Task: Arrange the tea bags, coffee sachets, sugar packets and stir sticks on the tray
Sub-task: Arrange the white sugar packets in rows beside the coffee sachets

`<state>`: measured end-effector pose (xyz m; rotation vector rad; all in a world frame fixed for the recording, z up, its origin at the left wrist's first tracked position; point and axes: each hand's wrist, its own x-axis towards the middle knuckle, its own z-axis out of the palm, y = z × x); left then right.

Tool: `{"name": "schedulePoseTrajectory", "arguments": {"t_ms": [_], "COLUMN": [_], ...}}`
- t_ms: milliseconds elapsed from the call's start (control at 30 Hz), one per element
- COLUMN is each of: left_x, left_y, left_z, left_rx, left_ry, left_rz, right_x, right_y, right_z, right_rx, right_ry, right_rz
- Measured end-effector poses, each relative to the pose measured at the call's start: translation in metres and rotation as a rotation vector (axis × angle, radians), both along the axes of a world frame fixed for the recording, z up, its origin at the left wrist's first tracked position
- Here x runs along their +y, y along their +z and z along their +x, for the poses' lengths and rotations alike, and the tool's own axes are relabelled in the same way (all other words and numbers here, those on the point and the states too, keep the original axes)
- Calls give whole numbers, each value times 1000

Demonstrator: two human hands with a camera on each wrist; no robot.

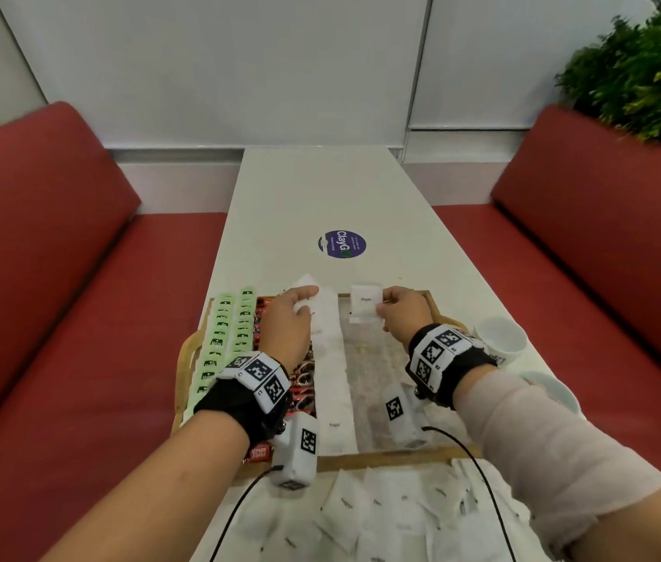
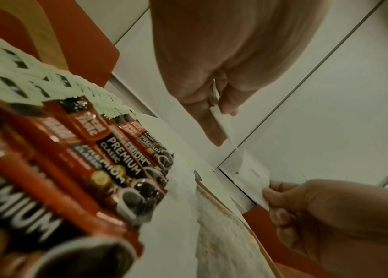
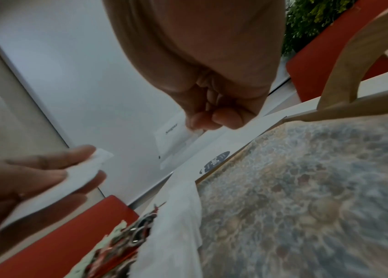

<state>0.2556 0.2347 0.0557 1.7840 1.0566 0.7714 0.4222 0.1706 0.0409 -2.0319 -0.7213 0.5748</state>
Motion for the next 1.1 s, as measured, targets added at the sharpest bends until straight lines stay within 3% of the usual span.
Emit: {"name": "schedulePoseTrajectory", "arguments": {"t_ms": [467, 733, 1000, 1100], "left_x": [44, 46, 46, 47], "left_y": [-24, -33, -32, -31], "left_z": [23, 23, 19, 21], "left_rx": [50, 39, -61, -58], "left_ry": [-7, 1, -10, -3], "left_rz": [-55, -71, -200, -232], "right_x": [68, 80, 75, 68], "right_y": [-44, -56, -50, -38], "right_z": [39, 37, 40, 33], "right_rx": [-89, -36, -99, -99], "right_ry": [-32, -49, -25, 29], "right_rz": [-252, -214, -272, -117]}}
